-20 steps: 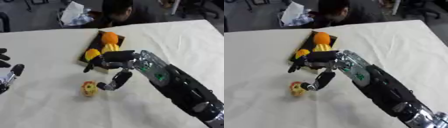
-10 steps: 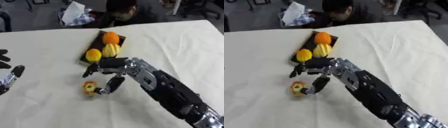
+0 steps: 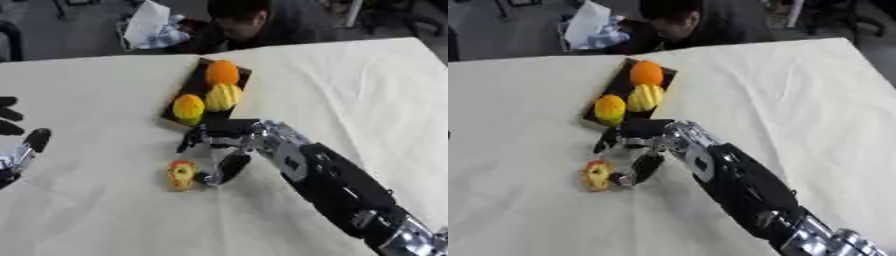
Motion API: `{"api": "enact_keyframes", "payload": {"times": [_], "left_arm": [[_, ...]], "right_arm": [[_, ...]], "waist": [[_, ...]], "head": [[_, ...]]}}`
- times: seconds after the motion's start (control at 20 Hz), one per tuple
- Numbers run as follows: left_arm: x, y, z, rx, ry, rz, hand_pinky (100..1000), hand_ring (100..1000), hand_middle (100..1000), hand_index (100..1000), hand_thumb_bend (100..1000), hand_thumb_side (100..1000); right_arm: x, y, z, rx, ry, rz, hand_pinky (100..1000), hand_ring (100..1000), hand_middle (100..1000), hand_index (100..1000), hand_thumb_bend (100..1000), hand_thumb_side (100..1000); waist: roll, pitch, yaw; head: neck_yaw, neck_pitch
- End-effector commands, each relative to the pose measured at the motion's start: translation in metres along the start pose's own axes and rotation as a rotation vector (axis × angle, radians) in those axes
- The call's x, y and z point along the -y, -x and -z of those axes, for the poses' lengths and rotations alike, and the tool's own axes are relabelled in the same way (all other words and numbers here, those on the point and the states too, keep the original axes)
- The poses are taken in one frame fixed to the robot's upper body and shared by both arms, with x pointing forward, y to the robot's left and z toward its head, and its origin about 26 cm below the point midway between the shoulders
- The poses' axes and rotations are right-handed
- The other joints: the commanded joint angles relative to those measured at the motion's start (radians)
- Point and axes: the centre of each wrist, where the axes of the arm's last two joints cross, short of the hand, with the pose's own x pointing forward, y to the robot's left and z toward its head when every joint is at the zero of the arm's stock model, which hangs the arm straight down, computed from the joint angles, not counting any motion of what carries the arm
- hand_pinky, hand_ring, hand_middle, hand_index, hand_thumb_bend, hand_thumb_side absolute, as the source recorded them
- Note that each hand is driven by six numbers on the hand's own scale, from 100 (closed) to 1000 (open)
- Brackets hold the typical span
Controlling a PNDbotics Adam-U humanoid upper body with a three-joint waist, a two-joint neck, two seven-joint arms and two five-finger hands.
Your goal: Pick up objects on the table and place them in the box.
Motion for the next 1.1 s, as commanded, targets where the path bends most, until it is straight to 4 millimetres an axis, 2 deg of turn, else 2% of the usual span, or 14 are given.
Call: {"api": "enact_keyframes", "payload": {"times": [0.05,0.2,0.45,0.5,0.6,0.65,0.7,0.75,0.8,0.85,1.1], "left_arm": [[-0.004,-0.005,0.003,0.020,-0.003,0.013,690,568,589,787,524,435],[-0.004,-0.004,0.003,0.019,-0.004,0.013,690,569,589,787,523,436],[-0.004,-0.004,0.003,0.018,-0.004,0.014,690,569,589,787,523,436],[-0.004,-0.004,0.003,0.018,-0.004,0.013,691,568,588,787,523,436],[-0.003,-0.004,0.002,0.017,-0.003,0.012,691,568,588,787,522,436],[-0.003,-0.004,0.002,0.016,-0.003,0.011,691,568,588,787,522,436],[-0.003,-0.003,0.002,0.016,-0.003,0.011,691,568,588,787,522,437],[-0.003,-0.003,0.002,0.015,-0.003,0.011,691,568,588,787,522,437],[-0.003,-0.003,0.002,0.015,-0.003,0.011,691,568,588,787,522,437],[-0.003,-0.003,0.002,0.015,-0.003,0.010,691,568,588,787,520,437],[-0.004,-0.003,0.002,0.011,-0.013,0.013,691,568,587,787,520,436]], "right_arm": [[0.002,0.005,-0.002,-0.017,-0.002,-0.020,798,804,789,833,203,308],[-0.003,0.005,-0.001,-0.010,-0.013,-0.016,798,804,788,820,194,296],[-0.004,0.006,0.000,-0.007,-0.018,-0.016,798,804,788,820,194,296],[-0.006,0.005,0.001,-0.003,-0.019,-0.014,794,798,774,693,134,218],[-0.008,0.002,0.004,0.012,-0.003,-0.006,790,792,763,613,120,179],[-0.007,0.002,0.004,0.016,0.011,-0.004,785,783,746,507,105,140],[-0.005,0.001,0.004,0.019,0.033,-0.002,783,780,740,477,100,127],[-0.003,0.001,0.004,0.021,0.057,0.000,778,770,718,378,100,100],[0.000,0.001,0.003,0.023,0.083,0.003,777,769,717,370,100,100],[0.003,0.000,0.002,0.026,0.109,0.004,774,760,701,312,100,100],[0.016,-0.001,-0.003,0.027,0.203,0.005,770,751,690,289,100,100]], "waist": [[0.006,-0.001,0.000],[0.005,-0.002,0.001],[0.005,-0.002,0.001],[0.005,-0.002,0.001],[0.005,-0.002,0.002],[0.005,-0.002,0.002],[0.005,-0.002,0.002],[0.005,-0.002,0.002],[0.005,-0.002,0.002],[0.005,-0.002,0.003],[0.003,-0.002,0.004]], "head": [[0.022,0.025],[0.040,0.045],[0.044,0.050],[0.047,0.051],[0.055,0.052],[0.056,0.052],[0.056,0.052],[0.056,0.052],[0.056,0.052],[0.056,0.052],[0.053,0.052]]}}
